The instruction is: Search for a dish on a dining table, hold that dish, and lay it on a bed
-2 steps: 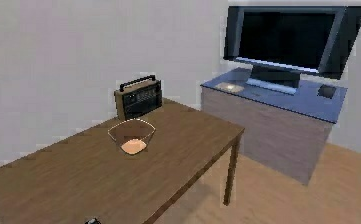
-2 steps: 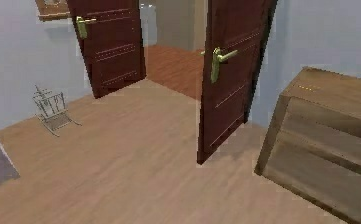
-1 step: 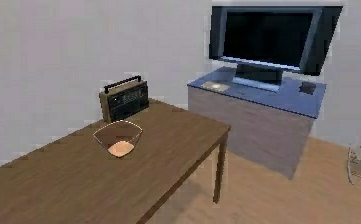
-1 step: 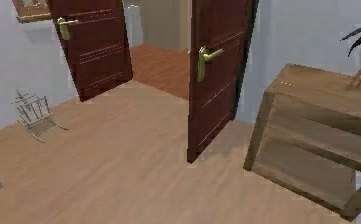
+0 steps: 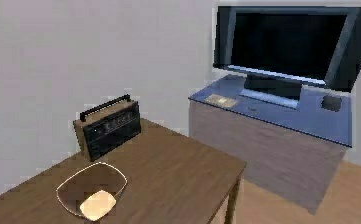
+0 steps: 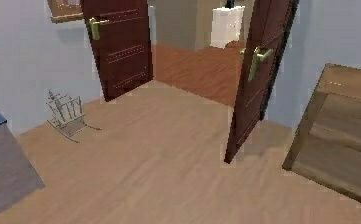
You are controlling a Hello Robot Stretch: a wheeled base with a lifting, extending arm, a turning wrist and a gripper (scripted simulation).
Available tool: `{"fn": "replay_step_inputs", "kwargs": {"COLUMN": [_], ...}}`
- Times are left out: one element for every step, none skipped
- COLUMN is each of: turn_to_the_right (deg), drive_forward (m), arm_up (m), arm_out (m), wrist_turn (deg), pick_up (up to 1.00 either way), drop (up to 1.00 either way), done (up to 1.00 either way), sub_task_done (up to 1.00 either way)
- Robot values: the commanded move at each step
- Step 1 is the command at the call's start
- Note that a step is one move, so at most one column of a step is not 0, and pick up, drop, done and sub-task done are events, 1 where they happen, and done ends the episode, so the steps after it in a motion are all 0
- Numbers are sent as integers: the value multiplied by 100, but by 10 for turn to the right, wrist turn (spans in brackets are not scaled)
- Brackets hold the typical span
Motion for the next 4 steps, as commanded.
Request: {"fn": "replay_step_inputs", "kwargs": {"turn_to_the_right": [-450, -450, -240, 0], "drive_forward": [0, 0, 0, 0], "arm_up": [0, 0, 0, 50], "arm_out": [0, 0, 0, 0], "wrist_turn": [0, 0, 0, 0], "pick_up": [0, 0, 0, 0], "drop": [0, 0, 0, 0], "done": [0, 0, 0, 0], "sub_task_done": [0, 0, 0, 0]}}
